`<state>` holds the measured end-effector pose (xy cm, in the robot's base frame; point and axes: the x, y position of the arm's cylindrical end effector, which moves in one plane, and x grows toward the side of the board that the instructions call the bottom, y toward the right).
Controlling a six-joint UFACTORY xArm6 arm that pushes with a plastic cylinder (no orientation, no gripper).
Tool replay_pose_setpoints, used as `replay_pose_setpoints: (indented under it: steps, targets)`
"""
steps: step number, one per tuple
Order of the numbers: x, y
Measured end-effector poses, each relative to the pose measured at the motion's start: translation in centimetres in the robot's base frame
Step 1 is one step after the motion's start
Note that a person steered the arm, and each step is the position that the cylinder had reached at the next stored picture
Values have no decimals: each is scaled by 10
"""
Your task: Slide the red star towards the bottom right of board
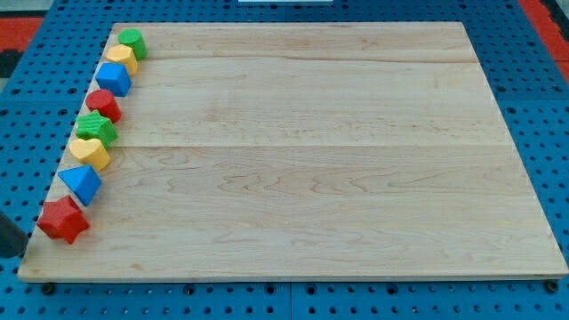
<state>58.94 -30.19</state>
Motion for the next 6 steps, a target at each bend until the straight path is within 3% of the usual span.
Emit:
replay_pose_setpoints:
  steps: [4,5,6]
  targets:
    - [-7,49]
    - [1,4]
    - [-15,1]
